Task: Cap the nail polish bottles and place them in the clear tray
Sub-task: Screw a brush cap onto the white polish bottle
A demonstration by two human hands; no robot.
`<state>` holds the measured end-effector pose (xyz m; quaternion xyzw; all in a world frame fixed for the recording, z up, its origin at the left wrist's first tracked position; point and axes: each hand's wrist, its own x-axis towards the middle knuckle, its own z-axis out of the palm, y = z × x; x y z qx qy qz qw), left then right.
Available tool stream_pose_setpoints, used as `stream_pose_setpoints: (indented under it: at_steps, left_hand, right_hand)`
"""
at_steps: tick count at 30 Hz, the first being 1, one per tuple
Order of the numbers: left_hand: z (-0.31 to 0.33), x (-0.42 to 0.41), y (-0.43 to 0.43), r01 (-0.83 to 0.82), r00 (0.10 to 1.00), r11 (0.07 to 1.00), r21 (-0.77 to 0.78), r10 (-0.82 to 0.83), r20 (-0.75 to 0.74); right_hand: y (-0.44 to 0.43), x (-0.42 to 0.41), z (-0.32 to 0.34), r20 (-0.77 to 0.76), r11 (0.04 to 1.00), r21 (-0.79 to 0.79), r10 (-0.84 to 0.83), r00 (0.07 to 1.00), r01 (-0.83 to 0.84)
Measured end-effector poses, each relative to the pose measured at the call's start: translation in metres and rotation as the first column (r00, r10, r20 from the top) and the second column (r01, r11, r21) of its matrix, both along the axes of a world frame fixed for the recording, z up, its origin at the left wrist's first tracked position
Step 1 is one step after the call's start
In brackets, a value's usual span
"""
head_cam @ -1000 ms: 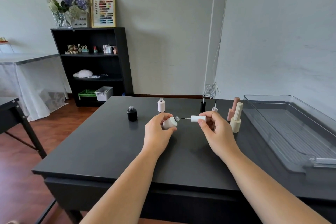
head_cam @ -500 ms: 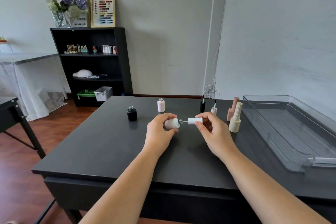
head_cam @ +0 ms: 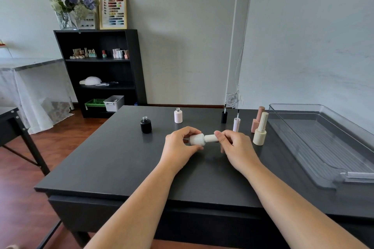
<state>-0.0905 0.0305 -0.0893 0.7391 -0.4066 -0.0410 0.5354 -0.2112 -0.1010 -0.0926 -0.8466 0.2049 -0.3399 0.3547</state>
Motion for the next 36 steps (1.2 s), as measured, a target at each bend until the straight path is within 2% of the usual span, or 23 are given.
stream_pose_setpoints:
  at_steps: [3,5,7,11,13,15,18,21,24,26,29,32,34,36]
  left_hand:
    - [0.0005,0.0001,0.0002,-0.003,1.000,1.000,-0.002,0.003,-0.008]
    - [0.0003,0.0002,0.0003,-0.005,1.000,1.000,-0.004,0.005,-0.013]
    - [0.0001,0.0002,0.0006,-0.001,1.000,1.000,-0.006,0.001,-0.018]
    - [0.0007,0.0002,0.0007,0.006,1.000,1.000,-0.004,-0.006,-0.012]
    - [0.0009,0.0000,0.0009,0.001,1.000,1.000,-0.010,-0.001,-0.014]
    - [0.0010,-0.0002,0.0009,-0.005,1.000,1.000,-0.007,0.005,-0.015]
    - [0.0014,-0.0008,0.0010,-0.008,1.000,1.000,0.004,0.008,-0.018]
    - [0.0010,-0.0015,0.0016,-0.011,1.000,1.000,0.002,0.011,-0.023]
    - [0.0013,-0.0013,0.0016,-0.022,1.000,1.000,0.006,0.022,-0.019]
    - [0.0014,-0.0009,0.0013,-0.029,0.999,1.000,0.012,0.029,-0.018]
    - [0.0013,-0.0005,0.0008,-0.034,0.999,0.999,0.016,0.034,-0.023]
    - [0.0011,-0.0004,0.0007,-0.035,0.999,0.999,0.020,0.035,-0.034]
    - [0.0012,-0.0001,0.0007,-0.038,0.999,0.999,0.022,0.039,-0.034]
    - [0.0011,0.0001,0.0007,-0.040,0.999,0.999,0.021,0.041,-0.035]
  right_hand:
    - [0.0006,-0.0001,-0.0001,0.036,0.998,0.040,0.050,0.998,-0.051]
    - [-0.0002,-0.0008,-0.0017,0.039,0.998,0.001,0.068,0.997,-0.068]
    - [-0.0004,-0.0008,-0.0020,0.027,0.999,-0.022,0.041,0.999,-0.041]
    - [-0.0015,0.0008,-0.0014,-0.003,1.000,0.026,-0.011,1.000,0.011]
    - [-0.0004,0.0001,-0.0011,0.021,0.997,0.065,0.039,0.999,-0.041]
    - [0.0009,-0.0018,-0.0006,0.035,0.995,0.035,0.087,0.996,-0.088]
    - [0.0007,-0.0022,-0.0005,0.011,0.999,-0.031,0.039,0.999,-0.039]
    - [-0.0006,-0.0007,-0.0003,-0.034,1.000,0.025,-0.014,0.999,0.015]
    - [0.0004,-0.0009,0.0002,0.001,0.994,0.090,0.065,0.998,-0.065]
    - [0.0006,-0.0015,-0.0001,0.009,0.992,0.062,0.107,0.994,-0.108]
    - [-0.0003,-0.0005,-0.0003,-0.019,0.999,0.017,0.050,0.999,-0.050]
    - [-0.0013,0.0006,-0.0001,-0.043,0.998,0.064,0.005,0.999,-0.003]
    - [-0.0011,0.0001,0.0000,-0.014,0.992,0.107,0.062,0.998,-0.060]
    - [-0.0004,-0.0002,0.0003,-0.022,0.994,0.052,0.102,0.994,-0.101]
